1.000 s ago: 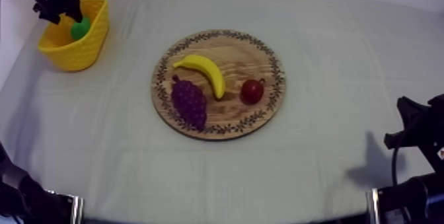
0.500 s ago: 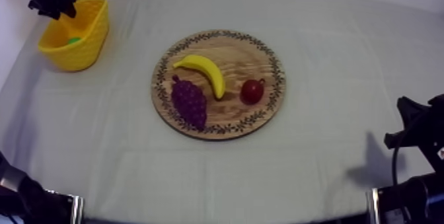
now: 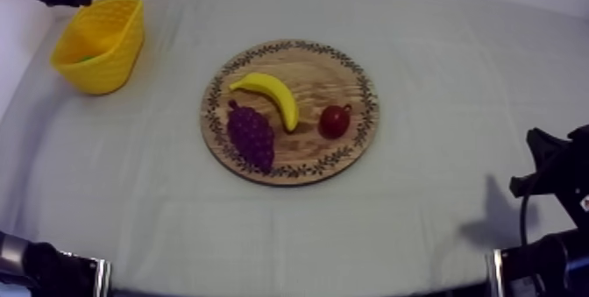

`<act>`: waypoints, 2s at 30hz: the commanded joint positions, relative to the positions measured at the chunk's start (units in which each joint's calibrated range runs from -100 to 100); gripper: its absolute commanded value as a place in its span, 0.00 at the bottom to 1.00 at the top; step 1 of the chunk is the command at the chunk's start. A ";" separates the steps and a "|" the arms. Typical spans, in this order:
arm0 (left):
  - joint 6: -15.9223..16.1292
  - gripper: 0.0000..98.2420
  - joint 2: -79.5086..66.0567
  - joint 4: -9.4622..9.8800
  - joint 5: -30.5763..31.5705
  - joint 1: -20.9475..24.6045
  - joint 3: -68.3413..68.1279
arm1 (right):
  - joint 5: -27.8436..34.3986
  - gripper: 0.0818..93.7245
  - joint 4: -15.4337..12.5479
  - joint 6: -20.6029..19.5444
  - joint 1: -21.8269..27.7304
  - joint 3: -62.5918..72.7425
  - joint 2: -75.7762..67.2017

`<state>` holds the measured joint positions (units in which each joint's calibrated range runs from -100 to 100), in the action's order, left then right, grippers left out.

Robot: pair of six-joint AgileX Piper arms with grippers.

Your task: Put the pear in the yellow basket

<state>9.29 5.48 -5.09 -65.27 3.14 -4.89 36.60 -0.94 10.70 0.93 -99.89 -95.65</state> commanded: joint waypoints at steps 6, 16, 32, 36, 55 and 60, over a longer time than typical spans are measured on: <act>-0.79 0.06 -21.01 0.33 12.24 -1.52 -20.44 | 0.01 0.00 -0.01 -0.03 -0.01 0.00 -0.02; 2.19 0.00 -39.90 0.82 20.83 -3.81 -40.06 | 0.01 0.00 -0.01 -0.03 -0.01 0.00 -0.02; 3.72 0.00 -71.72 0.87 31.33 -5.46 -75.57 | 0.01 0.00 -0.01 -0.02 -0.01 0.00 -0.02; 3.09 0.00 -79.17 1.11 31.40 -5.33 -82.02 | 0.01 0.00 -0.01 -0.03 -0.01 0.00 -0.02; -9.04 0.00 -103.71 6.81 27.01 -5.87 -92.55 | 0.01 0.00 -0.01 -0.03 -0.01 0.00 -0.02; -15.87 0.00 -105.18 6.93 29.74 -6.28 -93.81 | 0.01 0.00 -0.01 -0.03 -0.01 0.00 -0.02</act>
<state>-2.33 -99.67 1.76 -35.96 -3.11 -98.57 36.60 -0.94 10.69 0.93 -99.89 -95.65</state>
